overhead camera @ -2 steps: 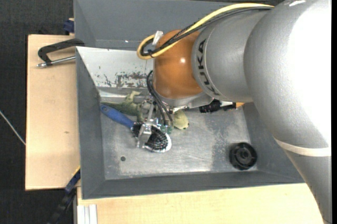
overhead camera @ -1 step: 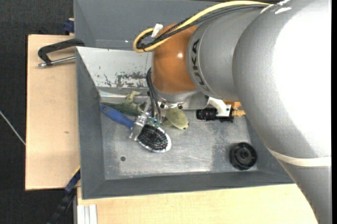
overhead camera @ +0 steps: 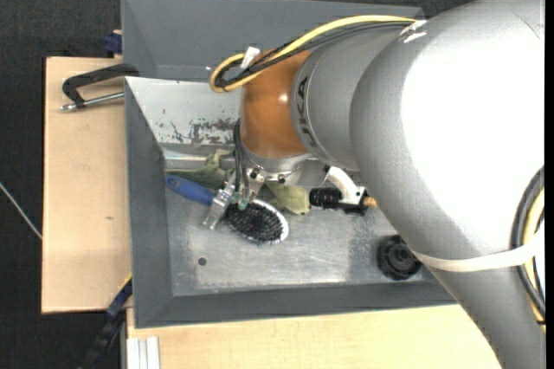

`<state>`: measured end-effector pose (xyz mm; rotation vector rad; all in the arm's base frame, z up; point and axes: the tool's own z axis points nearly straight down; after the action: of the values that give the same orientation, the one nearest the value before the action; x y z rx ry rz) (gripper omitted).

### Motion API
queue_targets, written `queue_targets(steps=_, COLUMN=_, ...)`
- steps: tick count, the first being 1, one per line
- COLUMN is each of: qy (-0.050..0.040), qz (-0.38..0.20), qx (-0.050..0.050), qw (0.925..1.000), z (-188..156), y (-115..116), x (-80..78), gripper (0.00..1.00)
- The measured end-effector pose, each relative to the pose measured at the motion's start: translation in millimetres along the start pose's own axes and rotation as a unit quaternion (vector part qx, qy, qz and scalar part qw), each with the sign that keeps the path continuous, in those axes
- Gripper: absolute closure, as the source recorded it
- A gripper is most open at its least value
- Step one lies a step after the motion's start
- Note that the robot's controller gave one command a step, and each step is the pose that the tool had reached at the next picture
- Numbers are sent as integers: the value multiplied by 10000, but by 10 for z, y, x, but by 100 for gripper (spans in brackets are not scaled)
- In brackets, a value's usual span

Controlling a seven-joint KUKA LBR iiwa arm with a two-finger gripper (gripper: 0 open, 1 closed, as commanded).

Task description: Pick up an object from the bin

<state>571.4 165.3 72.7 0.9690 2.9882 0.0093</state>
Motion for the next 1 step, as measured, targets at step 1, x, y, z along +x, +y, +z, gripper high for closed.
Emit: queue_targets(steps=1, qy=1, qz=-14, qx=17, qw=10000, z=-16, y=14, x=8, gripper=0)
